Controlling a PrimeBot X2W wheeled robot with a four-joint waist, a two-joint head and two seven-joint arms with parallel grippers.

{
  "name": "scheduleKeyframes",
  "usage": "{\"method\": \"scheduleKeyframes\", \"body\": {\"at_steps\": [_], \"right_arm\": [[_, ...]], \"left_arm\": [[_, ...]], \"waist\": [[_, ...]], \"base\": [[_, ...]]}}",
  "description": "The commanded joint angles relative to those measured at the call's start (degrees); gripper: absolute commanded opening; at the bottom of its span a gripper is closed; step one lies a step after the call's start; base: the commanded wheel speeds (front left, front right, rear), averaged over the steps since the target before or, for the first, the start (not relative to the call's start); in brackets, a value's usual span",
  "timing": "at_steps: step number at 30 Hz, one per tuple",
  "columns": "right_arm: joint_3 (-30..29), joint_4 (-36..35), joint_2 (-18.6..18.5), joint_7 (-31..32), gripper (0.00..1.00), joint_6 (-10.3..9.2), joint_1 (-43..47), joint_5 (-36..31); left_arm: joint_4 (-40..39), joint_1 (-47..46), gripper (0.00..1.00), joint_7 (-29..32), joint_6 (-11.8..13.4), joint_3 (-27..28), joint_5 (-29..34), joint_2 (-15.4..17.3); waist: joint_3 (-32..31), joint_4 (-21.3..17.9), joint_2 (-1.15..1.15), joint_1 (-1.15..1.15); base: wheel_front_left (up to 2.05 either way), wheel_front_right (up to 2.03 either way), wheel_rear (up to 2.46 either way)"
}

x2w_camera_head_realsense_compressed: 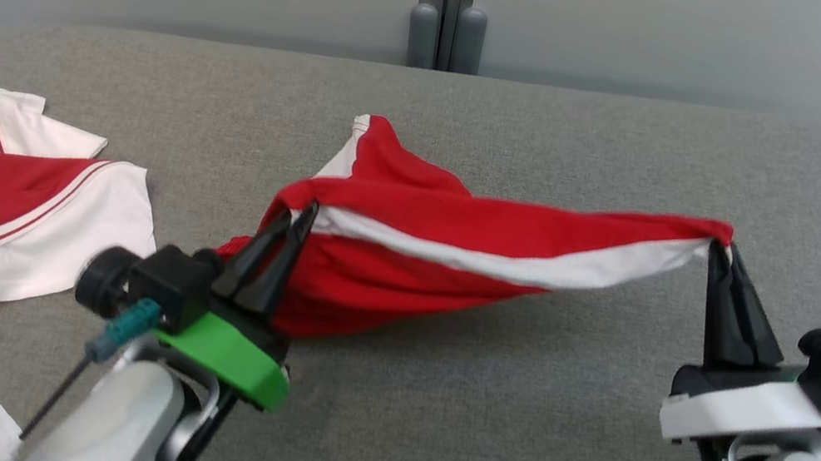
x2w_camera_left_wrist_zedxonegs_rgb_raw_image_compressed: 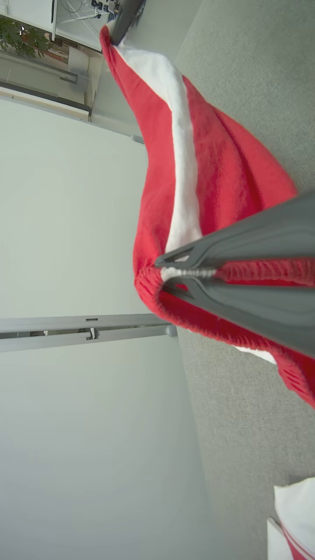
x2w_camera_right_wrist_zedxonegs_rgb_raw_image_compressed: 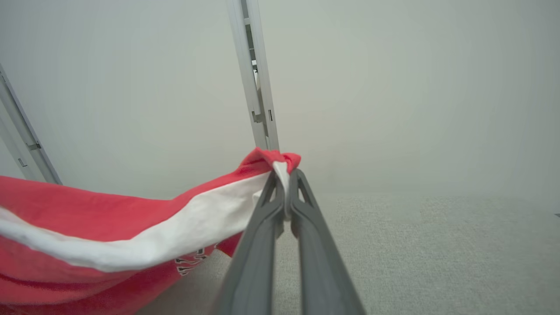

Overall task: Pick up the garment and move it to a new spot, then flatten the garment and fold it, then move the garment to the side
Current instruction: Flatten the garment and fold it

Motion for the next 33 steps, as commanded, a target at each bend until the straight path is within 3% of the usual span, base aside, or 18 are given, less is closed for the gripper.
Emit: {"method": "scheduleKeyframes", "body": {"at_steps": [1, 11, 15, 19, 28, 33], "right_arm": [[0.4, -1.8, -1.3, 0.0, 0.0, -0.09, -1.7, 0.2], [2.4, -9.6, -9.8, 2.1, 0.0, -0.08, -15.1, 6.4], [2.6, -11.7, -11.8, 6.1, 0.0, -0.08, -20.8, 7.7], [3.9, -11.2, -13.6, 8.7, 0.0, -0.08, -27.5, 6.9], [7.0, 1.5, -12.6, 4.9, 0.0, -0.08, -47.5, 3.1], [6.2, 10.7, -10.9, 1.6, 0.0, -0.08, -57.0, 0.3]], "left_arm": [[-0.7, -3.0, 0.0, 0.0, -0.2, -0.8, -1.3, 2.0], [-7.7, -22.2, 0.0, 4.2, -0.2, -3.7, -7.2, 9.5], [-8.1, -28.1, 0.0, 5.8, -0.2, -3.2, -8.9, 10.1], [-6.6, -33.3, 0.0, 6.4, 0.0, -1.8, -10.7, 8.2], [4.8, -48.6, 0.0, 2.5, -0.1, -1.2, -7.7, 5.3], [10.6, -56.2, 0.0, 0.1, -0.2, 1.2, -7.1, 3.6]], "waist": [[-1.8, -0.4, 0.0, 0.0], [-2.0, -2.1, 0.0, 0.0], [0.8, -3.3, 0.0, 0.0], [6.2, -4.3, 0.0, 0.0], [19.7, -6.2, 0.0, 0.0], [22.4, -6.9, 0.0, 0.0]], "base": [[0.0, 0.0, 0.0], [0.0, 0.0, 0.0], [0.0, 0.0, 0.0], [0.0, 0.0, 0.0], [0.0, 0.0, 0.0], [0.0, 0.0, 0.0]]}}
